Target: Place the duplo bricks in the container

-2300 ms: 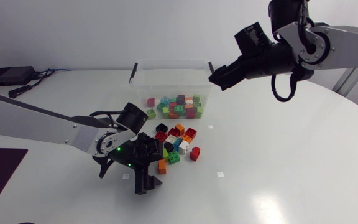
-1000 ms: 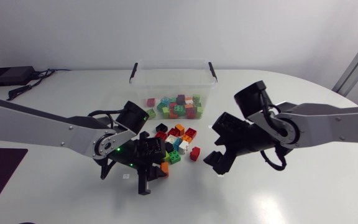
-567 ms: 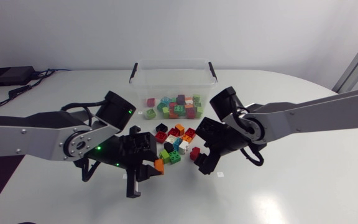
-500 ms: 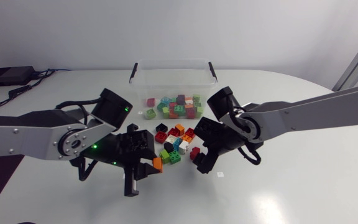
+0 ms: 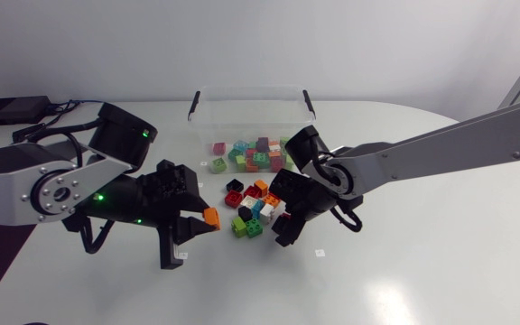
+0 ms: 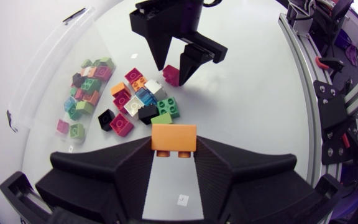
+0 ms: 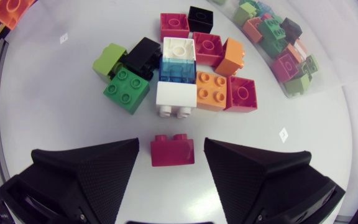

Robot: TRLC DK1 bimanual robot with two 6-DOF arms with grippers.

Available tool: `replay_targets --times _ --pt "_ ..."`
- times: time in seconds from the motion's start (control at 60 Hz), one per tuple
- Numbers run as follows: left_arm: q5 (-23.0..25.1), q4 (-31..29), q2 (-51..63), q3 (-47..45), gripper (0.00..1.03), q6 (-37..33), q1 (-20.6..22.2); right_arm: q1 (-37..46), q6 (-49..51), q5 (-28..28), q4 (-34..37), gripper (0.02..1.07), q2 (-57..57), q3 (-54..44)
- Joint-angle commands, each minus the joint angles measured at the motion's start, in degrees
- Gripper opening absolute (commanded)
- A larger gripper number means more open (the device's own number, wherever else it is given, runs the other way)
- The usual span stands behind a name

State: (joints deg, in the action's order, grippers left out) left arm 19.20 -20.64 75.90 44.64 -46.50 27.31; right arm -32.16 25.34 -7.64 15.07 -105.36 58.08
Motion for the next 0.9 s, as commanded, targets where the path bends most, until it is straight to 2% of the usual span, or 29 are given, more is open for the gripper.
replay_targets --times 0.0,0.167,0.25,0.45,0.517,0.767,0.883 --pt "-0.22 -0.54 -1.45 2.2 0.3 0.89 -1.03 -0.27 0.15 0.26 0.93 0.68 -1.6 0.63" --pt "-0.3 -0.63 -2.07 4.14 0.3 1.59 -2.09 -0.09 0.41 0.26 0.93 0.55 -2.13 0.89" --pt "-0.3 -0.54 -2.16 5.19 0.3 2.29 -2.53 -0.09 0.5 0.26 0.93 0.54 -2.57 1.24" --pt "-0.3 0.17 -1.72 8.18 0.3 4.31 -3.84 -0.09 0.58 0.17 1.54 0.28 -2.22 0.98" --pt "-0.3 0.87 -1.28 9.32 0.3 5.46 -4.37 -0.09 0.5 0.17 1.98 0.22 -0.72 0.45" --pt "-0.66 3.15 4.7 15.91 0.3 10.9 -6.92 0.87 0.41 0.17 4.71 0.22 7.54 -0.87" --pt "-1.89 6.76 8.21 18.37 0.3 13.81 -8.06 1.66 0.23 0.17 6.02 0.22 10.88 -0.25"
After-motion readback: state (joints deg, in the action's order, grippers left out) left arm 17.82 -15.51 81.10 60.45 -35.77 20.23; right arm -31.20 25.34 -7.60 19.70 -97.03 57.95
